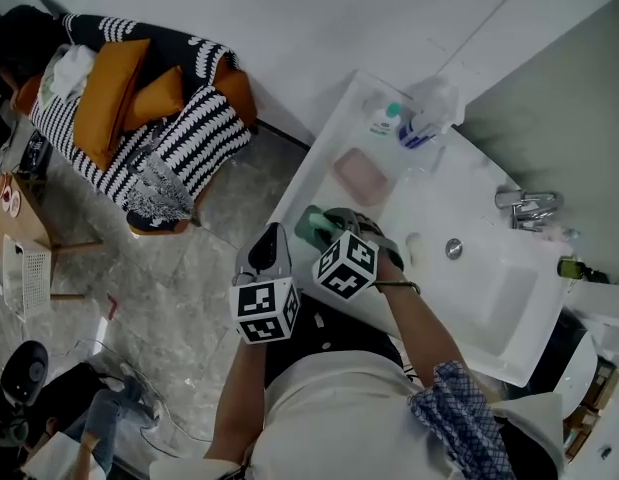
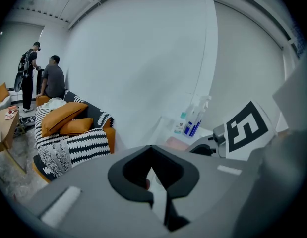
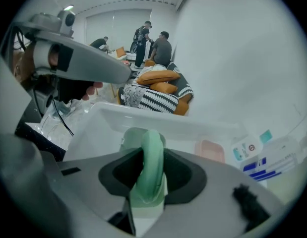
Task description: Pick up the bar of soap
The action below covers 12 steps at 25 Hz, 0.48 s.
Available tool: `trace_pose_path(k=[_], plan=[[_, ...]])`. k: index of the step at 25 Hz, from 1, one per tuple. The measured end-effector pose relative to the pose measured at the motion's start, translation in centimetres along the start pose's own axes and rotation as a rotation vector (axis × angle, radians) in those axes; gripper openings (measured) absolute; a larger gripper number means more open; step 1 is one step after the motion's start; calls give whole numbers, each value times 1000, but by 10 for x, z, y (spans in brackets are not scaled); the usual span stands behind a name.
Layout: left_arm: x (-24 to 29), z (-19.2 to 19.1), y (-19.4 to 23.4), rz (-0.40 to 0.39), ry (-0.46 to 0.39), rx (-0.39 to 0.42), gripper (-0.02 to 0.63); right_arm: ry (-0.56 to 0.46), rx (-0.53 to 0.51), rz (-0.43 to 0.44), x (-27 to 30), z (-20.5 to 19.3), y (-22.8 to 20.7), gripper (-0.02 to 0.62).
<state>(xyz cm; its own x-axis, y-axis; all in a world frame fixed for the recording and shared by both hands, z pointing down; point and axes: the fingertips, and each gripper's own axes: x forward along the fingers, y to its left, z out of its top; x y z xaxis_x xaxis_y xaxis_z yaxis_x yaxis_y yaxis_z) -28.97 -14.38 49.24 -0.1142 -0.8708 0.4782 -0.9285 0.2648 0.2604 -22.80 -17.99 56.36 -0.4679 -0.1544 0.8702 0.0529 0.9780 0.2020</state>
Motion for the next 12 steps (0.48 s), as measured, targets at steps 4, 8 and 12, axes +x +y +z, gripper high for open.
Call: trace_pose_path(k=[4, 8, 12], plan=[[0, 1, -2, 0, -1, 2, 5, -17, 10, 5, -6, 1, 0, 131], [0, -3, -8, -8, 23, 37, 2, -24, 9, -2, -11, -1, 1, 130], [-1, 0, -15, -39, 2, 6, 5, -33, 9, -4, -15, -1, 1, 132]])
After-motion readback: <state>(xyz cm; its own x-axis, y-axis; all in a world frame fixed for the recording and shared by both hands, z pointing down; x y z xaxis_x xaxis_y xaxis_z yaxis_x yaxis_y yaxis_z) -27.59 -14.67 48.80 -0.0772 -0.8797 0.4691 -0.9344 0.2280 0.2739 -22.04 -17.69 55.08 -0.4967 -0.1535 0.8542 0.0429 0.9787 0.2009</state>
